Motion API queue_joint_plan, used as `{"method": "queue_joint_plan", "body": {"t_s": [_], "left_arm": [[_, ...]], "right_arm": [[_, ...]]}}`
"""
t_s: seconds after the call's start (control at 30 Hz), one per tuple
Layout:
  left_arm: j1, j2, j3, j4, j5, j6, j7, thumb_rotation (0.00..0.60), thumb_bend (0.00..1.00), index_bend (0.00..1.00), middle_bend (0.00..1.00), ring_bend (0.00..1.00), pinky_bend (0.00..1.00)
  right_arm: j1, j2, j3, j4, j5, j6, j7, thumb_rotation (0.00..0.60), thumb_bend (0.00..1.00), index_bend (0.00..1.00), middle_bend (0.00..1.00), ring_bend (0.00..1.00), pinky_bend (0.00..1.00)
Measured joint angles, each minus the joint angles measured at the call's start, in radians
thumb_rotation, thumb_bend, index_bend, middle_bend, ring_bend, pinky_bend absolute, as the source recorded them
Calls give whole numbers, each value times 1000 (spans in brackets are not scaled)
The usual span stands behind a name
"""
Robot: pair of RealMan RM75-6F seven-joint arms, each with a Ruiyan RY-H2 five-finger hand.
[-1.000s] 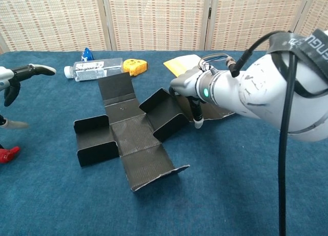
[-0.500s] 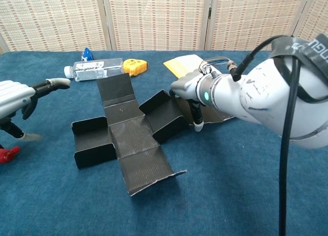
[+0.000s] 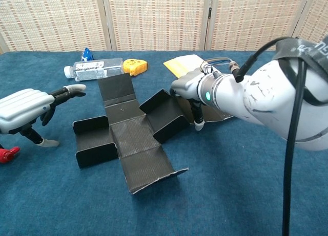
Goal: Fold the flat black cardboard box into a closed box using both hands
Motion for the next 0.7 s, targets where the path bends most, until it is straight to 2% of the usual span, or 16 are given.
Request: {"method": "queue_joint_plan", "body": {"t_s": [0.33,0.7], "left_arm": [[-26,-45,-3,26,-16,-16,10,600,88,0,14,622,539],[-39,-56,-9,11,-45,-40,-34,600,87,0,14,622,540]], "right_arm": [[-16,-3,8,-1,-38,-3,18,600,137,332,392,701,886],[-29,-7,16,5,-61,-3,31,600,136,332,392,701,887]]}}
